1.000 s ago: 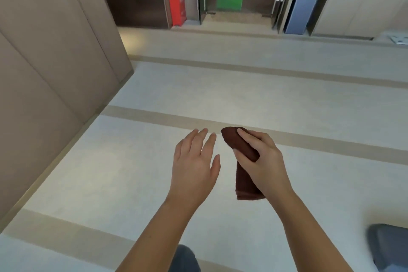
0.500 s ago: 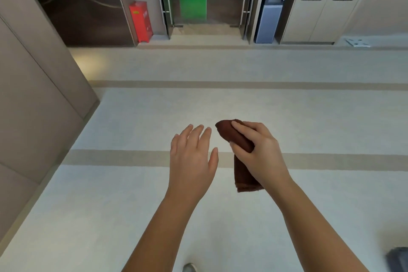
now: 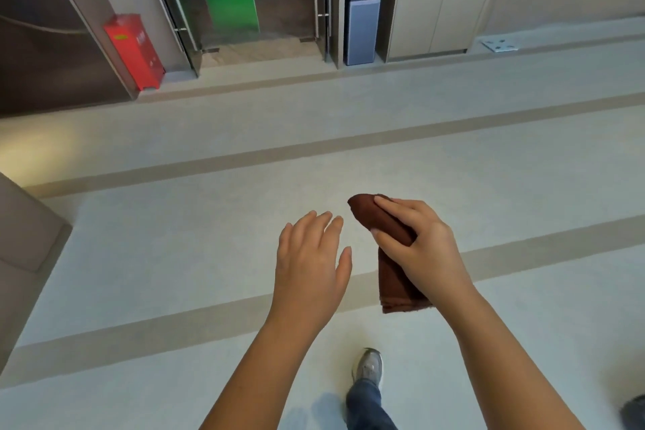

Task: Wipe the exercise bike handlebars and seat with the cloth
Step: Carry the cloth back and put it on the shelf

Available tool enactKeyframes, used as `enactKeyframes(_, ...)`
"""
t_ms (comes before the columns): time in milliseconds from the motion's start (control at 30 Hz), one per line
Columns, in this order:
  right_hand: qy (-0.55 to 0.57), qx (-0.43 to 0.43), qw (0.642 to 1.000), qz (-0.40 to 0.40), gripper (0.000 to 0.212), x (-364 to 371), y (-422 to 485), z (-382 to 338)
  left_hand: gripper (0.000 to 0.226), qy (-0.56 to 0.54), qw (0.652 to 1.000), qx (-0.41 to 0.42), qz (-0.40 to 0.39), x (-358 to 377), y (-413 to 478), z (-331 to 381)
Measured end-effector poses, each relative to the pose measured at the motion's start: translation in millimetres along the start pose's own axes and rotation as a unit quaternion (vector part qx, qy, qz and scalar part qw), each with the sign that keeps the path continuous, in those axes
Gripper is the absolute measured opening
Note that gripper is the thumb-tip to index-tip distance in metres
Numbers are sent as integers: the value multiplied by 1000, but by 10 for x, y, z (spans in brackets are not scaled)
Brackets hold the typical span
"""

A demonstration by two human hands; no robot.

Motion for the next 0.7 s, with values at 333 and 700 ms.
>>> enactKeyframes(333,-49,25,996,67,43,-652,2065,933,39,-11,998,49,-44,913,2259,318)
enactKeyframes(700,-81,79,992,59,43,-551,3730,1712,49,-44,995,25,-90,1833,4030,-56)
Point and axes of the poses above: each hand's wrist, its own y-axis towards the middle knuckle, its own x-axis out of the palm, z = x × y, the point moved 3 cm from there along y, towards the middle knuckle, and after that the axes turned 12 degrees about -y, right-handed, at the moved point
